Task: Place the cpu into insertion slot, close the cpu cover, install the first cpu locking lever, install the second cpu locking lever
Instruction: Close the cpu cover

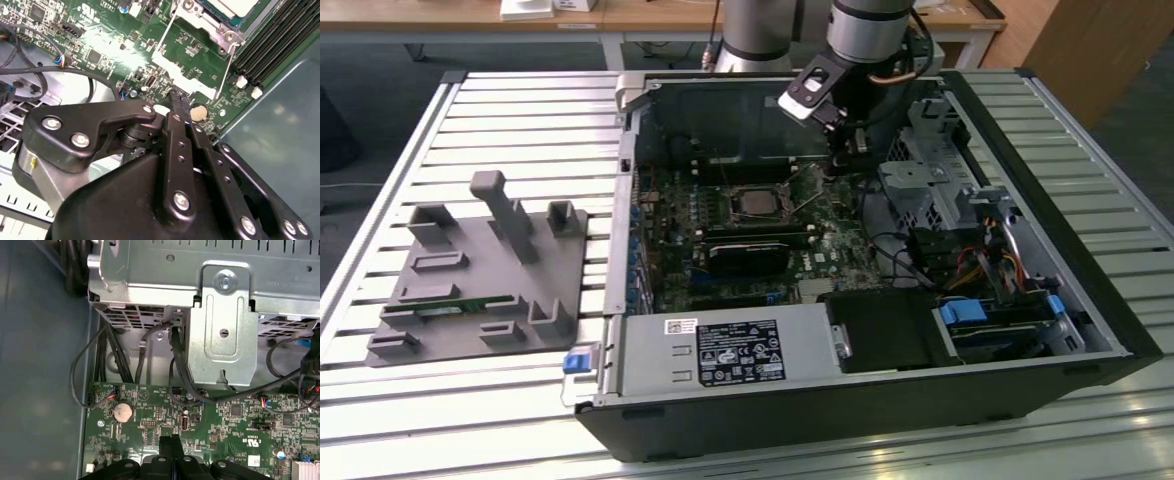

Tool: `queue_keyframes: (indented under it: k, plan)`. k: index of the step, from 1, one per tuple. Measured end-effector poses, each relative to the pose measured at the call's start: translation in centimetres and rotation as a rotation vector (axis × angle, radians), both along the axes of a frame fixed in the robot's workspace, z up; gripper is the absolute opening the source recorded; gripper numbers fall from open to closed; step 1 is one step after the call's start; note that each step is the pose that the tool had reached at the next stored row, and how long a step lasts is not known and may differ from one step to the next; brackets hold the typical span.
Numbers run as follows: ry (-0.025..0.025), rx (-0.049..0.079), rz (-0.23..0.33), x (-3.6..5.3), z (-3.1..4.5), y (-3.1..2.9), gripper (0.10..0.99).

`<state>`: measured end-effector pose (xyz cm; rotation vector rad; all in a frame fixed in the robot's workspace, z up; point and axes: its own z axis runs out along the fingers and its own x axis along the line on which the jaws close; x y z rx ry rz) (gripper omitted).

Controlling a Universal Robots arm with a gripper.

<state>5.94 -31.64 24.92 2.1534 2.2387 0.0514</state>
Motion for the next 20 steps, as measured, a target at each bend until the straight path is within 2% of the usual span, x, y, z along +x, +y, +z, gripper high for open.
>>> queue_keyframes:
  k: [2,7,20]
  plan:
    - [0.0021,0.000,-0.001,0.10,-0.14,0.01,0.106]
    - [0.0113,0.000,-0.003,0.09,-0.57,0.02,0.106]
    - [0.0120,0.002,-0.004,-1.71,-0.58,0.02,0.106]
